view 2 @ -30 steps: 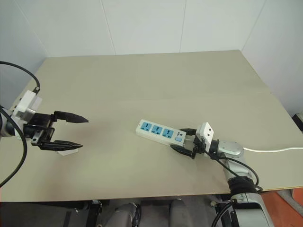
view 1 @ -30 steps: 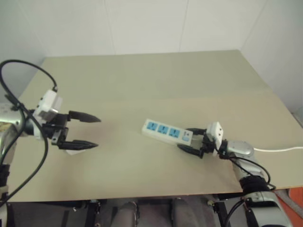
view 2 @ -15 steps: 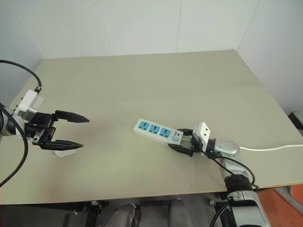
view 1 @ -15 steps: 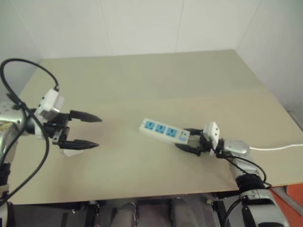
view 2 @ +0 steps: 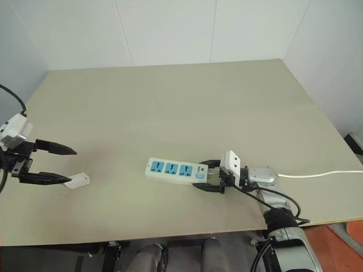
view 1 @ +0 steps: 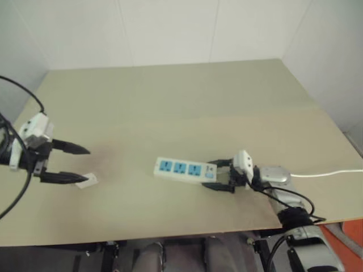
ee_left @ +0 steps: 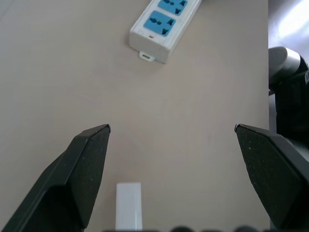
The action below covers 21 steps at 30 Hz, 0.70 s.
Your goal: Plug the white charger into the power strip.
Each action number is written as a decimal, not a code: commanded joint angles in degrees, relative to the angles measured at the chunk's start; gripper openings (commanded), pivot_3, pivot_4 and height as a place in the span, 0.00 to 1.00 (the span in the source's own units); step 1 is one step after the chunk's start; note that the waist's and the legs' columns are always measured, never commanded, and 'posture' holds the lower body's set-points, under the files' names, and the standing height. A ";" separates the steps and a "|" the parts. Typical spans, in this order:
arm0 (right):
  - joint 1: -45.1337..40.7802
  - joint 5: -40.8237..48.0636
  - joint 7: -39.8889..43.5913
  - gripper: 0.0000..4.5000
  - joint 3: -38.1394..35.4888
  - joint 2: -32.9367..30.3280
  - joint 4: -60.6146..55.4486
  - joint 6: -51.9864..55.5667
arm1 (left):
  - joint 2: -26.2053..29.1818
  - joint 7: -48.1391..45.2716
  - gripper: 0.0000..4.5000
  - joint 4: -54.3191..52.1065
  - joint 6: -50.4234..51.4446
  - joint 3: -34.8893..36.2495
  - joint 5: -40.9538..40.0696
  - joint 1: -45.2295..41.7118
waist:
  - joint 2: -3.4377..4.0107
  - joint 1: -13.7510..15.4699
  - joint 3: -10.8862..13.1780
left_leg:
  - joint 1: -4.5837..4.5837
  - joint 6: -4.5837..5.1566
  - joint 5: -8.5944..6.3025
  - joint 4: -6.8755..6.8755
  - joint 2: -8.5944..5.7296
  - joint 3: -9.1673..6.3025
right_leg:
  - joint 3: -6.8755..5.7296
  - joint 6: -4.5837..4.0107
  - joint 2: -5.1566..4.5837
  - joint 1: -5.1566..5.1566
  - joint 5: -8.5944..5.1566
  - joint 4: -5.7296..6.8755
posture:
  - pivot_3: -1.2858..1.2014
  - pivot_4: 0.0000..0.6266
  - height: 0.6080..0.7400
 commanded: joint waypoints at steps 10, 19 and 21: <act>-0.93 0.58 4.53 0.76 3.69 1.57 -2.11 -0.15 | 7.47 -0.28 1.00 0.33 -2.65 -17.99 16.92 -10.62 | -0.07 -0.12 0.04 | 0.02 0.01 -0.09 0.02 0.49 0.54 | 0.01 -0.01 0.52 -0.01 0.00 0.02 | 0.52 0.24 1.00; -0.19 0.79 3.84 0.76 3.59 1.16 -3.11 0.76 | -0.04 -0.04 1.00 0.59 4.32 -23.48 31.04 -19.79 | -0.08 -0.22 0.04 | 0.03 0.04 -0.13 0.05 0.67 0.60 | 0.00 -0.01 0.69 -0.02 0.01 0.03 | 0.52 0.24 1.00; -0.03 0.88 3.46 0.76 3.54 1.30 -3.34 1.10 | -1.92 0.09 1.00 0.59 3.93 -23.86 34.40 -19.88 | -0.08 -0.27 0.04 | 0.02 0.05 -0.14 0.05 0.69 0.61 | 0.00 -0.02 0.70 -0.05 0.01 0.03 | 0.52 0.24 1.00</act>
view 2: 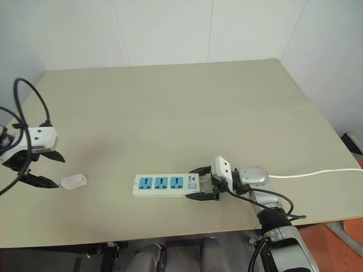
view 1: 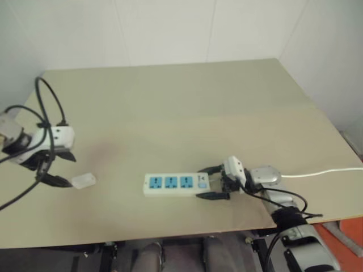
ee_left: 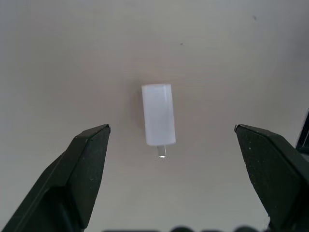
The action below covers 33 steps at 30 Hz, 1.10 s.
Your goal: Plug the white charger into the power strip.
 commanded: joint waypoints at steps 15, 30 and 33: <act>0.93 1.27 -1.96 0.76 -0.48 0.37 -3.02 1.42 | -9.54 2.88 1.00 -0.85 1.85 0.48 15.33 2.15 | -0.01 0.12 0.00 | -0.01 0.02 -0.01 0.01 0.02 0.01 | 0.03 -0.02 0.00 -0.05 0.01 0.03 | 0.52 0.24 1.00; 1.45 1.32 -2.82 0.76 -0.65 0.18 -3.71 2.05 | -13.84 6.31 1.00 -1.82 2.23 2.05 16.67 6.04 | -0.01 0.39 -0.01 | 0.08 0.02 -0.01 0.01 0.03 0.01 | 0.04 -0.08 0.00 0.00 0.05 0.10 | 0.52 0.24 1.00; 1.47 1.36 -2.98 0.76 -0.68 0.19 -3.87 2.26 | -14.54 5.94 1.00 -1.82 2.43 2.07 16.90 5.72 | -0.01 0.42 -0.01 | 0.11 0.02 -0.01 0.01 0.03 0.01 | 0.04 -0.09 0.00 0.02 0.06 0.10 | 0.52 0.24 1.00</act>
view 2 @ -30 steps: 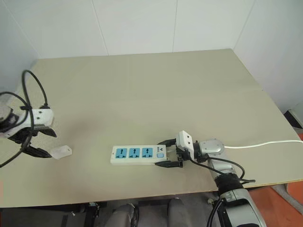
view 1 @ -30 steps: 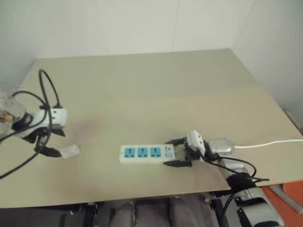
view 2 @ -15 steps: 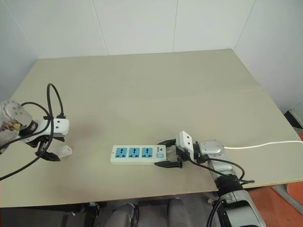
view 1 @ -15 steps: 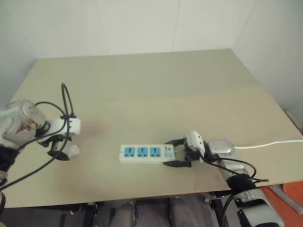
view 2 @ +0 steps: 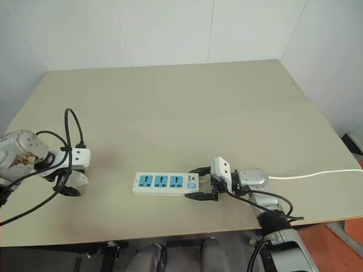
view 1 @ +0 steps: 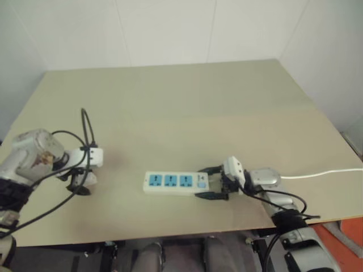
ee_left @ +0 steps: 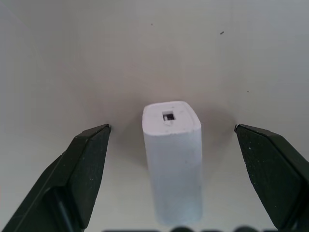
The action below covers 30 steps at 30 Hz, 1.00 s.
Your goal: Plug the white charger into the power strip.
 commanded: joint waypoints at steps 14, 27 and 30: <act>0.84 1.49 -0.52 0.76 -0.62 -0.35 -3.00 1.19 | -1.83 -0.74 0.31 -1.25 0.70 0.70 0.99 0.95 | 0.00 -0.13 0.00 | 0.00 0.00 0.00 0.00 0.00 0.02 | 0.02 0.00 0.00 0.00 0.00 -0.03 | 0.52 0.24 1.00; 1.48 1.09 -0.78 0.76 -0.82 -0.71 -3.66 0.93 | -7.97 -2.78 0.23 -4.59 4.04 8.07 -10.55 -5.16 | -0.02 0.54 -0.01 | -0.03 0.00 0.00 0.04 0.01 0.02 | -0.01 0.00 0.00 0.00 0.00 -0.02 | 0.52 0.24 1.00; 0.99 0.66 -0.65 0.76 -0.46 -0.15 -2.97 0.14 | -12.97 -2.52 0.23 -5.73 4.88 12.72 -18.79 -6.88 | -0.03 0.59 -0.01 | -0.04 0.00 0.00 0.06 0.02 0.02 | -0.01 -0.01 0.00 0.00 0.01 -0.02 | 0.52 0.24 1.00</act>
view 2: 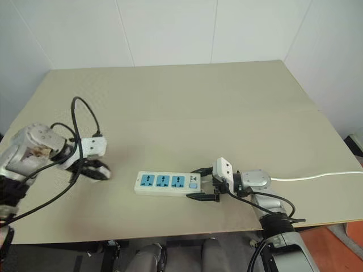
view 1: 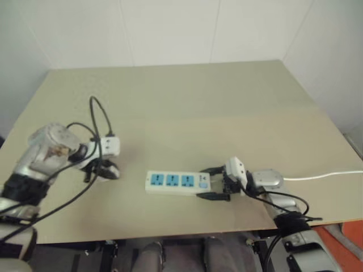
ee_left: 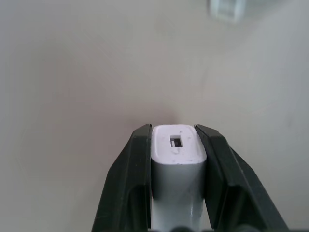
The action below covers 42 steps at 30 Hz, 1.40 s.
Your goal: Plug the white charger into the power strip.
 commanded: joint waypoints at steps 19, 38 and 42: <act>-2.50 -1.32 -0.36 0.76 2.09 3.70 3.37 -6.09 | -23.99 9.61 0.23 -12.34 4.75 11.76 -30.44 4.09 | -0.06 -1.05 -0.04 | 0.05 -0.01 -0.01 0.04 0.08 0.04 | 0.09 -0.16 0.02 -0.02 0.10 -0.03 | 0.52 0.24 1.00; -2.83 -1.07 -0.44 0.76 2.01 3.17 3.48 -5.71 | -31.82 9.21 0.23 -4.50 -15.01 6.81 -25.78 11.54 | -0.07 -0.90 -0.05 | 0.06 -0.03 -0.01 0.04 0.07 0.08 | 0.10 -0.30 0.02 0.01 0.18 -0.10 | 0.52 0.24 1.00; -2.58 -1.06 -0.70 0.76 2.03 3.13 3.06 -5.37 | -31.95 8.41 0.23 -2.08 -17.48 5.70 -24.55 11.49 | -0.07 -0.90 -0.05 | 0.06 -0.03 -0.01 0.04 0.07 0.09 | 0.10 -0.30 0.02 0.02 0.18 -0.11 | 0.52 0.24 1.00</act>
